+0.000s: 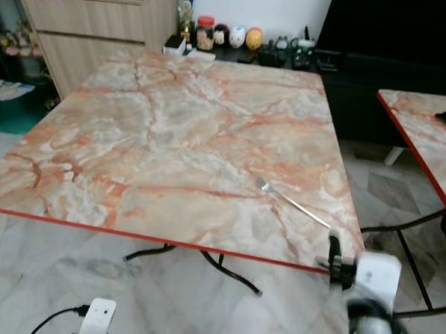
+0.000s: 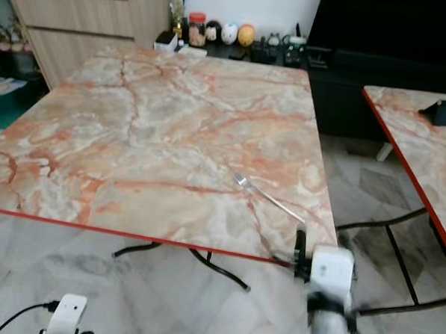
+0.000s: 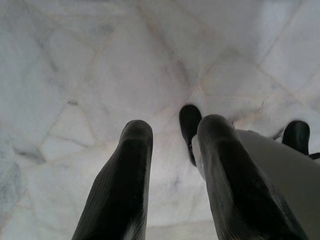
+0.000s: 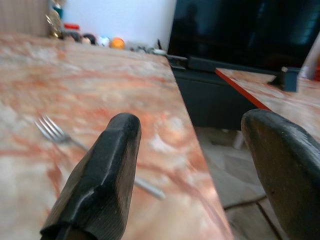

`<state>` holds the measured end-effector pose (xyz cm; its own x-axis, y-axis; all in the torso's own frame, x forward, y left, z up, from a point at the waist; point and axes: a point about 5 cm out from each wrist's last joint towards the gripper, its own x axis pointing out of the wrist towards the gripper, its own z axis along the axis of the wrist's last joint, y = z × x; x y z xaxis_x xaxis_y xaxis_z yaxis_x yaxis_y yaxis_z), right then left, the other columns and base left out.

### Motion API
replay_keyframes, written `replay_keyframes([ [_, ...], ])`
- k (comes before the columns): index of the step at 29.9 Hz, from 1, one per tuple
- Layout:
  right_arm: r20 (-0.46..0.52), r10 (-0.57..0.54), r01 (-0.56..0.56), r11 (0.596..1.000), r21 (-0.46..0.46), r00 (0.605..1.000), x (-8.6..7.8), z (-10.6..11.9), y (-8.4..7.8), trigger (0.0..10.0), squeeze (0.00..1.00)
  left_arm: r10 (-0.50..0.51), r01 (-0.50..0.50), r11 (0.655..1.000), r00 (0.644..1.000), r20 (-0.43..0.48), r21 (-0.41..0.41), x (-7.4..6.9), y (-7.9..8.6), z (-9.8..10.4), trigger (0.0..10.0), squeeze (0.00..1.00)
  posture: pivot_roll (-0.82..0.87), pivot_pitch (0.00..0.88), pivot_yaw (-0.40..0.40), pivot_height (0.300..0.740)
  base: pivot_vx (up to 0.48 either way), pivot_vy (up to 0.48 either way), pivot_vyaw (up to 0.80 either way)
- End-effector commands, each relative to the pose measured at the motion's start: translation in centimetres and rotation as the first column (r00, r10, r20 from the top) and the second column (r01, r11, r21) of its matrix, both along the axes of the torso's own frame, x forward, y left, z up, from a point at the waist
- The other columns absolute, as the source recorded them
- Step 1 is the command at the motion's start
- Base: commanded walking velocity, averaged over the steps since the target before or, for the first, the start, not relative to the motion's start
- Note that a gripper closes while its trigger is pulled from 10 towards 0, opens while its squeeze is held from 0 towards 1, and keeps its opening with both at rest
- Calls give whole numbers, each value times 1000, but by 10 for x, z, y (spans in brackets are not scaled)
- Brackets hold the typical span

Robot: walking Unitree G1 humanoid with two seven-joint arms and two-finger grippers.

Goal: Setting the table

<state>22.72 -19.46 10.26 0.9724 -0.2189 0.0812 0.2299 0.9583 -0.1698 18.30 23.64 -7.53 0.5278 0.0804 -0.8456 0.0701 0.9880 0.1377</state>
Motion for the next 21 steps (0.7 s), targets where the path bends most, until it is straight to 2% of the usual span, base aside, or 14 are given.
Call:
replay_keyframes([
  [1,-6,3,-3,1000,17,1000,8,3,-2,10000,0,-17,18,1000,1000,-18,18,-2,1,-1,10000,0,-20,0,-24,740,0,0,0],
  [3,4,8,-8,1000,6,1000,14,7,-2,10000,0,-14,14,1000,1000,-17,16,-2,1,-1,10000,0,-21,0,-24,740,0,0,0],
  [6,30,3,-5,998,67,1000,28,17,-3,10000,0,20,-20,1000,1000,-11,5,-3,1,-1,10000,0,-1,0,-34,740,0,0,0],
  [15,-3,10,-9,996,93,1000,24,10,-4,10000,0,42,-42,999,999,-8,4,-4,1,-2,10000,0,13,0,-38,740,0,0,0],
  [21,9,12,-12,995,96,1000,31,16,-5,10000,0,38,-38,999,999,-6,7,-3,2,-1,10000,0,6,0,-32,740,0,0,0],
])
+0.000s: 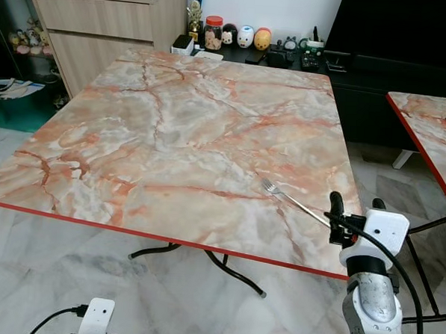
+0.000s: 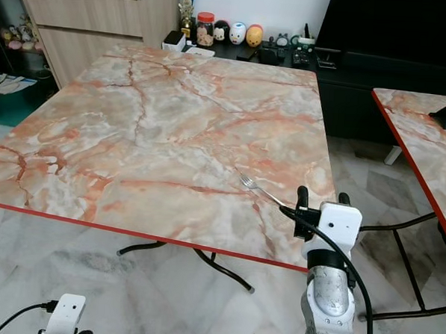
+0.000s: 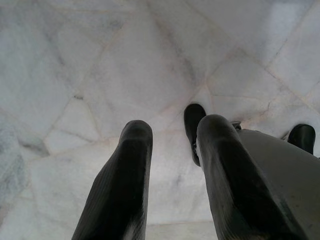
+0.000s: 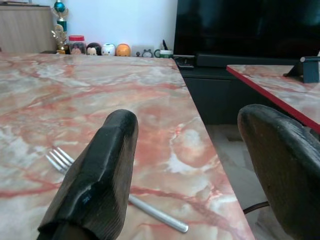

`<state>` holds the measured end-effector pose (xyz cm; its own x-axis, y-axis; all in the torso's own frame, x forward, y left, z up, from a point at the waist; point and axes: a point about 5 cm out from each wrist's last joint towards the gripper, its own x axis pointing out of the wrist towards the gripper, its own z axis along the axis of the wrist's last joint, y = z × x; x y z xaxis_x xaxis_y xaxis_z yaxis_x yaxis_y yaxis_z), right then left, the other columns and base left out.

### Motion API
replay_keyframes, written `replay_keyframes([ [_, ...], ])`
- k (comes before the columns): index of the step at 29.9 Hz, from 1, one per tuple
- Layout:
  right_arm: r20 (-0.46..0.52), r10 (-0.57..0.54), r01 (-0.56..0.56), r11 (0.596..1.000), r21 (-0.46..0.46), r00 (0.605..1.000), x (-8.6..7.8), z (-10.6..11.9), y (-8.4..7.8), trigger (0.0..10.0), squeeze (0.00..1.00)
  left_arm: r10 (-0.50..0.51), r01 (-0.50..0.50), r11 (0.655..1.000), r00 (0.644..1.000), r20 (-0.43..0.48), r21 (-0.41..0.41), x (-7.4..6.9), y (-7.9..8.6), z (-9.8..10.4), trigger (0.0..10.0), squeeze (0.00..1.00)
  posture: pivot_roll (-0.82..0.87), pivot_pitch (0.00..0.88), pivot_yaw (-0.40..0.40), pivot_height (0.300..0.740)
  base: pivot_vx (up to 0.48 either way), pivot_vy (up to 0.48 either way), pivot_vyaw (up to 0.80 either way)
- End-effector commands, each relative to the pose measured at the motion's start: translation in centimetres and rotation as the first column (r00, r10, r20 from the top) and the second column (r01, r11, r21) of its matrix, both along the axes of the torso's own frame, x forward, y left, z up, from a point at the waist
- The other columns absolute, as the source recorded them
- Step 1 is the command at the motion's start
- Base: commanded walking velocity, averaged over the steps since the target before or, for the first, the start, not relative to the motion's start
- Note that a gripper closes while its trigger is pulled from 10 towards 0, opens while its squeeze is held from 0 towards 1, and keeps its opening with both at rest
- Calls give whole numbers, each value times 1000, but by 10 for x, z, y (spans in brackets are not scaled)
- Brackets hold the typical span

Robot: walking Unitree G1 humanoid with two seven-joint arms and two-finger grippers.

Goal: Setting the table

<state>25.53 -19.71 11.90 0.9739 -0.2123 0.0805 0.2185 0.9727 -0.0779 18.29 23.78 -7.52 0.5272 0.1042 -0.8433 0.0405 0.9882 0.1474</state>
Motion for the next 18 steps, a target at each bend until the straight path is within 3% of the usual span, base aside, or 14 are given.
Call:
replay_keyframes([
  [1,-9,1,-1,1000,1,1000,3,1,-2,10000,0,8,-8,1000,1000,-8,-2,-3,1,-1,10000,0,6,0,-32,740,0,0,0],
  [7,14,19,-19,1000,-20,1000,7,8,1,10000,0,10,-10,1000,1000,-3,0,-2,1,-1,10000,0,9,0,-31,740,81,0,0],
  [14,38,46,-45,998,-35,998,11,15,7,10000,0,15,-15,1000,1000,-1,0,-2,1,-1,10000,0,10,0,-31,740,291,0,739],
  [18,38,43,-42,999,-22,998,12,15,6,10000,0,14,-14,1000,1000,-2,0,-2,1,-1,10000,0,9,0,-31,740,310,0,0],
])
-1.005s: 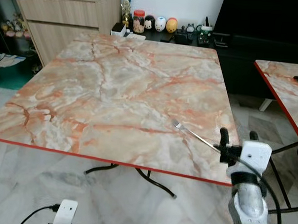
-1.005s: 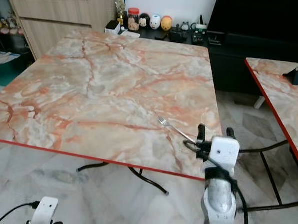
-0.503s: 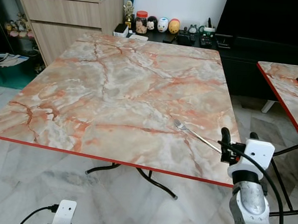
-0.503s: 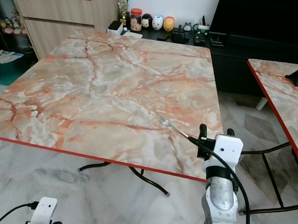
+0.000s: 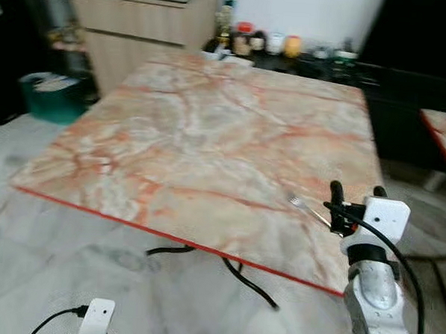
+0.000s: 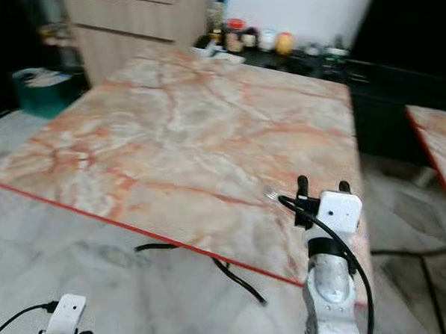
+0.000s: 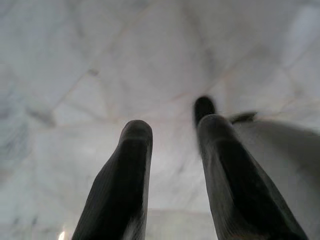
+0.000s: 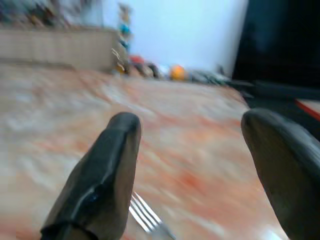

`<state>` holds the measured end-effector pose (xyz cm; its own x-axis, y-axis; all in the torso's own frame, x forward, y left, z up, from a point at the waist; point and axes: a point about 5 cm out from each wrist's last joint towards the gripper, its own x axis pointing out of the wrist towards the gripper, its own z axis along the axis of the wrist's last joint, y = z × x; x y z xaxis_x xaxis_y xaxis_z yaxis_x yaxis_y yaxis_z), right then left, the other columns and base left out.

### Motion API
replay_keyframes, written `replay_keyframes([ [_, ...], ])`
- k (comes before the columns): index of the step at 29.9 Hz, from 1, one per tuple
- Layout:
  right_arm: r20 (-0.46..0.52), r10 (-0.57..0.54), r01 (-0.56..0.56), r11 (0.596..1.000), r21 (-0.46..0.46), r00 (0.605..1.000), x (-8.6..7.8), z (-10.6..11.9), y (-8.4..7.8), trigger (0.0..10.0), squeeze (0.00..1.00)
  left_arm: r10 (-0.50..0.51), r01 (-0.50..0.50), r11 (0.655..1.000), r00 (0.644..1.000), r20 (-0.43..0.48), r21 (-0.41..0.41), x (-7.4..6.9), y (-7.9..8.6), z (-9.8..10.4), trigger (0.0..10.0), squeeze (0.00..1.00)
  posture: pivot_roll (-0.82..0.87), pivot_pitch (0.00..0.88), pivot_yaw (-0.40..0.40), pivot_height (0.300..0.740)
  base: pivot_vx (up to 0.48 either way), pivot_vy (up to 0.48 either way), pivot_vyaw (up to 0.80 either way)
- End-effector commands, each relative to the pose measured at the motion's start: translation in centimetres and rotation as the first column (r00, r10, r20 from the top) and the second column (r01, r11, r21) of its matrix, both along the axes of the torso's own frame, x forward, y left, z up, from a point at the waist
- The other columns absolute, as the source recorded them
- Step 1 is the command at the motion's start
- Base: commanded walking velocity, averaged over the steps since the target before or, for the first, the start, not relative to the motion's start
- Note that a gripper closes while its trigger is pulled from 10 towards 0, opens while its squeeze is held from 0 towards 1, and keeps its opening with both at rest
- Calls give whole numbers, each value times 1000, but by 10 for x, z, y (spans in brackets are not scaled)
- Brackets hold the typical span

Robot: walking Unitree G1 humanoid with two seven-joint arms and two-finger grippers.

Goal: Setting the table

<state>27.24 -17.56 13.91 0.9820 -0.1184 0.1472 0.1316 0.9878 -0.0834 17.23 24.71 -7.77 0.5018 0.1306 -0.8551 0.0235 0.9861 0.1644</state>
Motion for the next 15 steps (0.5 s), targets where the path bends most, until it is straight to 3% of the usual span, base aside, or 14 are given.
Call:
replay_keyframes([
  [1,-25,-50,50,999,-5,998,-5,-4,-15,10000,0,-6,7,1000,1000,25,-18,8,-8,2,10000,0,9,0,-31,740,307,0,0],
  [7,-22,-40,40,999,-5,999,-2,-3,-12,10000,0,-7,7,1000,1000,24,-15,8,-8,2,10000,0,13,0,-36,740,302,0,0],
  [15,-30,-20,19,999,-30,999,-3,1,-15,10000,0,-14,14,1000,1000,18,-14,8,-8,2,10000,0,7,0,-35,740,0,0,0],
])
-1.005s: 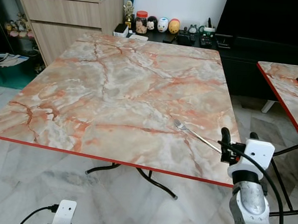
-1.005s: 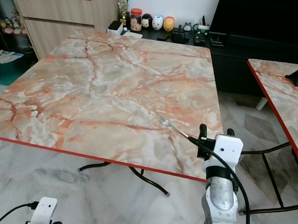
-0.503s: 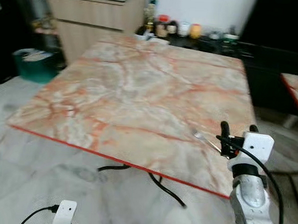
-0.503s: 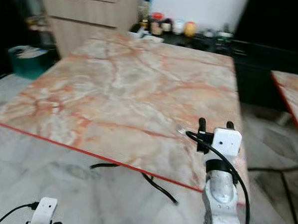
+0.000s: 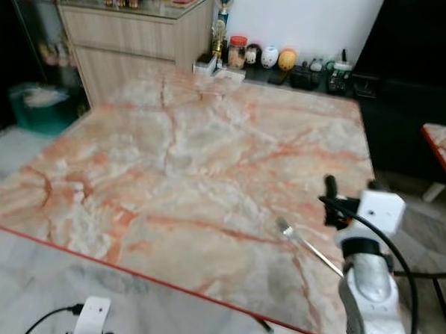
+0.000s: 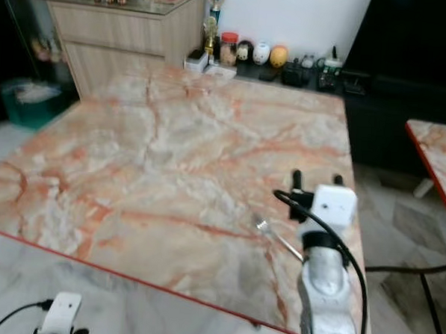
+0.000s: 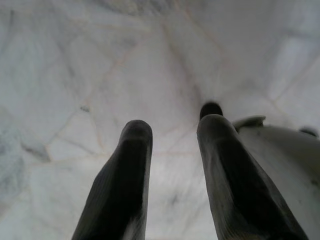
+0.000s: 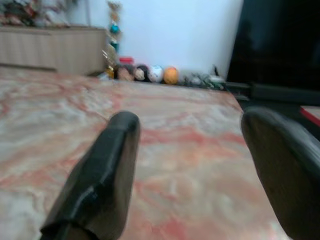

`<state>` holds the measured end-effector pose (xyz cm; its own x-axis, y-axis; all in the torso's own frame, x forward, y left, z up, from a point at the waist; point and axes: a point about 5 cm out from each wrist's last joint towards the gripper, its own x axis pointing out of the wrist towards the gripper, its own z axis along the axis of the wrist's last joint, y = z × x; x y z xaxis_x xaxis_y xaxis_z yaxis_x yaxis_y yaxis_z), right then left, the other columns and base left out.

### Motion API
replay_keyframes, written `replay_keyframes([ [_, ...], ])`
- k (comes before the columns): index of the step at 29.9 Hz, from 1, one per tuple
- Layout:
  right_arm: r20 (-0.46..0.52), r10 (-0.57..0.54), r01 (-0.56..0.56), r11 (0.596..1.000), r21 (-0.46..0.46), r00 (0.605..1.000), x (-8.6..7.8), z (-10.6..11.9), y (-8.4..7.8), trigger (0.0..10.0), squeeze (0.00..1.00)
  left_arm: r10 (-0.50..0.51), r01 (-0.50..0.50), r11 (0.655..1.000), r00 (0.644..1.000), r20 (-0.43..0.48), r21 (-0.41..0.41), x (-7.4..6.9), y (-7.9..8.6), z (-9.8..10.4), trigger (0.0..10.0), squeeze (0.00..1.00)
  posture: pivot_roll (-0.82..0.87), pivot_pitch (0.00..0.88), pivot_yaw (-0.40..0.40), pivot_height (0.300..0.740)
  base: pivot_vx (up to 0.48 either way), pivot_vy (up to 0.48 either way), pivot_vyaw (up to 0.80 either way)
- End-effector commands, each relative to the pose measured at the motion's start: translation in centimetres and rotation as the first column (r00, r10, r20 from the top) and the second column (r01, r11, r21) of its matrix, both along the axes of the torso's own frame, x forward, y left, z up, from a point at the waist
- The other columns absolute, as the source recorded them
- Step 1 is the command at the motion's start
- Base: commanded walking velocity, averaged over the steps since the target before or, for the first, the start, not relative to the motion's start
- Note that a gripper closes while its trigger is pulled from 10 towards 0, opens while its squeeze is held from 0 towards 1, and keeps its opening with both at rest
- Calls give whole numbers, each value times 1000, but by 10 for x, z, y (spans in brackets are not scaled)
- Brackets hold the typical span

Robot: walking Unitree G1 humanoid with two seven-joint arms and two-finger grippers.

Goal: Setting the table

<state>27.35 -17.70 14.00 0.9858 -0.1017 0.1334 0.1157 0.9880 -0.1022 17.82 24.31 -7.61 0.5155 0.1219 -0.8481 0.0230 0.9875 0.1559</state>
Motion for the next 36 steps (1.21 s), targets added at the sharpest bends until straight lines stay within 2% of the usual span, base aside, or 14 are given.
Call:
replay_keyframes([
  [1,-25,-20,19,999,-44,999,-4,1,-18,10000,0,-13,13,1000,1000,2,-6,2,-4,0,10000,0,7,0,-35,740,0,0,0],
  [6,-106,39,-50,993,-107,994,-2,0,-27,10000,0,-17,17,1000,1000,-3,-7,2,-5,0,10000,0,2,0,-32,740,0,0,0],
  [7,-132,87,-106,984,-145,987,-1,1,-29,10000,0,-18,18,1000,1000,-4,-8,2,-5,0,10000,0,0,0,-33,740,0,0,0],
  [12,-195,214,-243,961,-135,957,0,6,-33,10000,0,-21,21,1000,1000,-6,-8,2,-5,0,10000,0,-4,0,-30,740,0,0,0],
  [13,-282,241,-287,949,-134,929,0,1,-35,10000,0,-21,21,1000,1000,-6,-10,2,-5,0,10000,0,-4,0,-30,740,0,0,0],
  [15,-368,262,-324,939,-116,892,-1,-8,-37,10000,0,-23,23,1000,1000,-8,-13,2,-5,0,10000,0,-6,0,-28,740,0,0,0],
  [16,-457,303,-371,926,-64,836,-3,-20,-39,10000,0,-28,28,1000,1000,-11,-14,2,-5,0,10000,0,-8,0,-25,740,0,0,0],
  [17,-476,313,-381,923,-51,822,-3,-22,-39,10000,0,-29,29,999,999,-12,-15,2,-5,0,10000,0,-8,0,-25,740,0,0,0],
  [18,-543,311,-416,906,-80,780,-4,-30,-42,10000,0,-30,29,999,999,-12,-16,2,-5,0,10000,0,-8,0,-25,740,0,0,0],
  [19,-563,322,-440,894,-84,761,-5,-33,-42,10000,0,-30,29,999,999,-13,-16,2,-5,-1,10000,0,-4,0,-24,740,0,0,0],
  [23,-568,427,-531,847,-21,704,-3,-33,-36,10000,0,-29,28,999,1000,-12,-18,1,-5,-1,10000,0,12,0,-27,740,0,0,0],
  [30,-550,514,-598,801,33,658,3,-27,-34,10000,0,-26,26,1000,1000,-11,-14,1,-4,-1,10000,0,13,0,-21,740,0,0,0],
  [33,-601,538,-656,754,31,591,-2,-36,-35,10000,0,-30,30,999,999,-14,-15,1,-4,-1,10000,0,14,0,-20,740,0,0,0],
  [36,-629,512,-646,763,21,584,-3,-40,-40,10000,0,-31,30,999,999,-14,-17,0,-4,-1,10000,0,14,0,-21,740,0,0,0],
])
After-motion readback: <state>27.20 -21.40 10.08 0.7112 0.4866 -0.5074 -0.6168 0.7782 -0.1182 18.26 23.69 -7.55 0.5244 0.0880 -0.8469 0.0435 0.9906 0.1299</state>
